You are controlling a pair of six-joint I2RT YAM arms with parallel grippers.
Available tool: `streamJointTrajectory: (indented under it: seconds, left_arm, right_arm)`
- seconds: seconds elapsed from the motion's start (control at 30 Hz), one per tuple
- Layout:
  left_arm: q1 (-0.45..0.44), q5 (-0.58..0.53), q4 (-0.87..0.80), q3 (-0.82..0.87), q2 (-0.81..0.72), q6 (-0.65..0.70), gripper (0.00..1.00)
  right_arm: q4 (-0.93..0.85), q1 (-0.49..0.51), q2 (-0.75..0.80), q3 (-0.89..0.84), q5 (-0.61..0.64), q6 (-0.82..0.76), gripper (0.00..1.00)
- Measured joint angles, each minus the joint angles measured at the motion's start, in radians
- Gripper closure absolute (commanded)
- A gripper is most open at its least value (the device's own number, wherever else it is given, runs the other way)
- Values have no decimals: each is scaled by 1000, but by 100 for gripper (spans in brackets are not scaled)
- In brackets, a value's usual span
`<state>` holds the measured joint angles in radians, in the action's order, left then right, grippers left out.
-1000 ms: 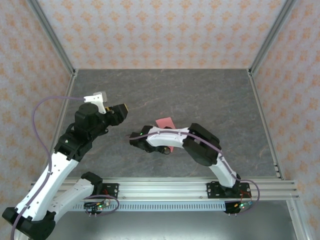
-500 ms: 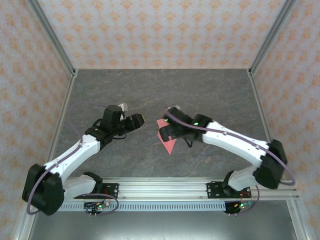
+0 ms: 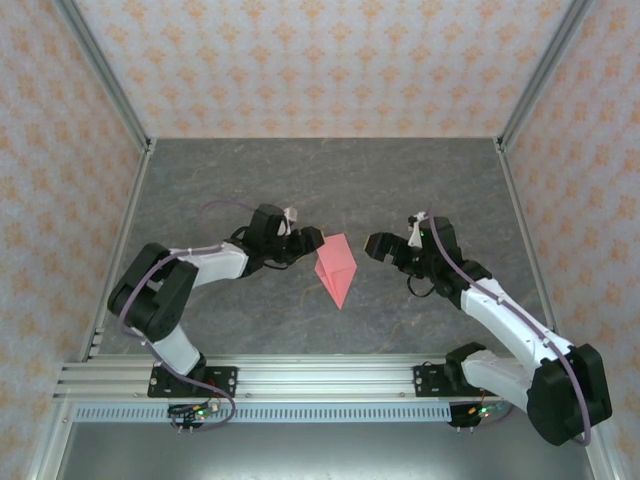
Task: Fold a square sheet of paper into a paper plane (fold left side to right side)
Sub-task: Fold the wing for the fifth time at the center of the table.
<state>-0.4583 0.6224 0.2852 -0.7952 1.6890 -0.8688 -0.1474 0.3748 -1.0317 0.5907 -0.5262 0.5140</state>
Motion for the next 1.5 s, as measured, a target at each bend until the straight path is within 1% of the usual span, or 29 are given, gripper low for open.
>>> streamJointTrajectory:
  seconds: [0.13,0.23,0.27,0.4,0.53,0.6,0.73,0.77,0.93,1.1,1.2,1.4,1.5]
  left_arm:
    - [0,27,36,-35,71,-5,40]
    - [0,39,53,-44,104,-10,46]
    - [0,46,58,-44,113,-13,49]
    - [0,55,61,-52,130,-5,67]
    - [0,50,56,-59,129,31,85]
    - [0,51,56,-59,128,49,92]
    - [0,51,56,-58,117,71,99]
    - [0,52,58,-53,108,79,100]
    - [11,77,66,-6,30,103,100]
    - [38,127,78,34,-55,139,100]
    - [42,159,85,46,-81,156,100]
    - [42,213,87,53,-98,184,100]
    - [42,221,83,53,-103,198,100]
  right_arm:
    - [76,-22,-1,-27,-72,26,0]
    - [115,-24,-3,-28,-100,30,0]
    - [128,-24,-5,-28,-106,29,0]
    - [157,-24,-34,-28,-122,10,0]
    - [188,-24,-123,-28,-134,-38,0]
    - [195,-24,-187,-21,-155,-59,0]
    - [207,-24,-313,30,-216,-99,7]
    - [217,-24,-346,49,-238,-109,9]
    - [306,-24,-478,101,-341,-145,14]
    - [364,-25,-584,132,-434,-168,16]
    - [402,-25,-616,134,-482,-176,17]
    - [494,-25,-687,145,-584,-171,29]
    - [540,-25,-726,145,-624,-159,33]
